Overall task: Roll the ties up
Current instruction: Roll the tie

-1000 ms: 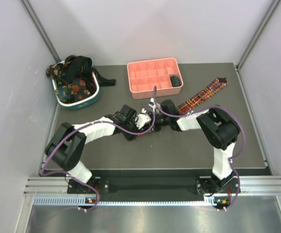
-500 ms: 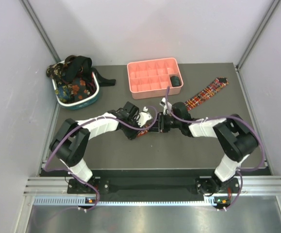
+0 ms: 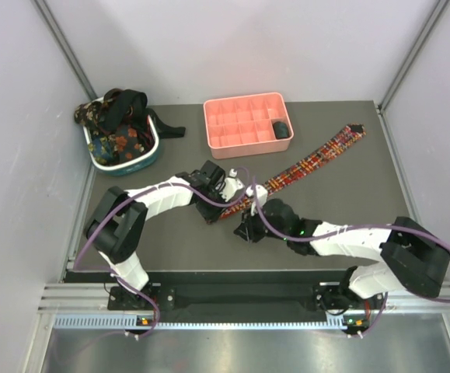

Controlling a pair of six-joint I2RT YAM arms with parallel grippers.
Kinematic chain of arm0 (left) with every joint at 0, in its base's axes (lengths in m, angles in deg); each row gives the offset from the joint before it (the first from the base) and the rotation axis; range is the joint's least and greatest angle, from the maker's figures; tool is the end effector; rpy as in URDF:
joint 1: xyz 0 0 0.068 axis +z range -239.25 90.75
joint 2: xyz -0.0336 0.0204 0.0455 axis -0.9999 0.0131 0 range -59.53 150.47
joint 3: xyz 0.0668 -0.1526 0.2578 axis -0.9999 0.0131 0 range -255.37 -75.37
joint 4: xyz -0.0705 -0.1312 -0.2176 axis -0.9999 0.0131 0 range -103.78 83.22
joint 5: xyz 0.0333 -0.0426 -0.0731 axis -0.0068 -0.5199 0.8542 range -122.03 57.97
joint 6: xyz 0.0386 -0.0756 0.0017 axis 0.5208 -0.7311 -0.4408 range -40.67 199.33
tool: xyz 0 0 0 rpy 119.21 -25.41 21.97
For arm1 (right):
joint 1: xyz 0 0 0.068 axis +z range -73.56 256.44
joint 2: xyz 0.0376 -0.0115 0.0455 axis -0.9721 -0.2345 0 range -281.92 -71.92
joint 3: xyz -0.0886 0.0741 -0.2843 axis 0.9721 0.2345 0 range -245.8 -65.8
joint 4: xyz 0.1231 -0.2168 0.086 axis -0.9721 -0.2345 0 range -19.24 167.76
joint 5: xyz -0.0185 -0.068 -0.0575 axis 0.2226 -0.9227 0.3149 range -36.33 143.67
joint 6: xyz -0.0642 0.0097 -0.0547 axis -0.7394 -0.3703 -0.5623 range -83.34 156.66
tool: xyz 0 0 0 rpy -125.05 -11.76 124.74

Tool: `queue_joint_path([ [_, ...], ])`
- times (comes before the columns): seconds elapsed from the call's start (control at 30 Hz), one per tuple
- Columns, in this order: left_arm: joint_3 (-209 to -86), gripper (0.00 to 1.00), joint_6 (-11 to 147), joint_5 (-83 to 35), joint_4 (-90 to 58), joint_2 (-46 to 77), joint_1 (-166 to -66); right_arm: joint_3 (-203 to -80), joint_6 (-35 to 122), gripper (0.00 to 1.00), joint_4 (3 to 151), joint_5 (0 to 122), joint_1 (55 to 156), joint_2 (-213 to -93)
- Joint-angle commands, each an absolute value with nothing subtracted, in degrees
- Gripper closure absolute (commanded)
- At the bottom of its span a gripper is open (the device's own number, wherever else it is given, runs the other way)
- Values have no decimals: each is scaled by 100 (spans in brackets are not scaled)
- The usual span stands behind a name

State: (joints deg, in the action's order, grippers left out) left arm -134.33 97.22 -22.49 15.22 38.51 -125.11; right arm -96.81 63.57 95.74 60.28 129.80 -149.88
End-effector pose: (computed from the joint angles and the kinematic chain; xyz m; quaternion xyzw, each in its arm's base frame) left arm 0.2738 -0.2132 0.1634 0.4564 0.8655 -0.1102 0.1745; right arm 0.1721 0.2458 0.1944 -0.2252 0.8306 0.3647 0.3555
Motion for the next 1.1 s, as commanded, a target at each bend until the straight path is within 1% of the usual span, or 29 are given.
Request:
queue_joint_path([
  [0.0, -13627, 57, 9594, -2411, 1856, 3987, -12581, -9840, 5749, 78, 9377, 4455, 13856, -14830],
  [0.13, -13698, 57, 9532, -2447, 1953, 4031, -12617, -9982, 5354, 78, 9367, 3445, 14586, -14935],
  [0.2, -13733, 57, 9515, -2438, 1971, 4023, -12643, -9877, 5318, 77, 9612, 3136, 14989, -14900],
  [0.27, -13742, 57, 9532, -2420, 1997, 4005, -12643, -9780, 5353, 72, 9789, 3003, 15166, -14857],
  [0.37, -13742, 57, 9541, -2429, 1997, 3996, -12643, -9595, 5354, 68, 10009, 2792, 15272, -14786],
  [0.43, -13768, 57, 9532, -2420, 2032, 4005, -12643, -9814, 5039, 67, 9843, 2469, 15544, -14900],
  [0.47, -13777, 57, 9550, -2429, 2076, 4022, -12652, -9963, 4906, 65, 9529, 2328, 15780, -15153],
  [0.53, -13838, 57, 9541, -2429, 2111, 4049, -12652, -10429, 4564, 64, 9263, 1977, 15992, -15461],
  [0.6, -13865, 57, 9515, -2438, 2120, 4067, -12652, -10744, 4361, 58, 9086, 2254, 16099, -15822],
  [0.63, -13874, 57, 9489, -2412, 2146, 4067, -12652, -10877, 4177, 57, 8982, 2517, 16108, -15945],
  [0.67, -13882, 57, 9471, -2403, 2147, 4075, -12660, -11044, 4167, 57, 8815, 2398, 16142, -16233],
  [0.83, -14023, 57, 9418, -2394, 2348, 4180, -12669, -12756, 3895, 55, 6970, 1739, 16143, -17385],
  [0.87, -14058, 57, 9409, -2394, 2392, 4207, -12669, -13020, 3877, 52, 6681, 1624, 16134, -17805],
  [0.9, -14119, 57, 9392, -2394, 2428, 4242, -12669, -13580, 3885, 51, 6426, 1510, 16125, -18027],
  [0.97, -14190, 57, 9348, -2403, 2551, 4330, -12678, -14154, 3938, 47, 5617, 1272, 16099, -18666],
  [1.0, -14260, 57, 9339, -2394, 2603, 4356, -12687, -14722, 3982, 46, 5371, 1219, 16055, -18871],
  [1.03, -14304, 57, 9304, -2394, 2682, 4409, -12678, -14998, 4034, 45, 4837, 1097, 16037, -19273],
  [1.07, -14339, 57, 9295, -2377, 2726, 4427, -12687, -15227, 4052, 44, 4658, 956, 16002, -19443],
])
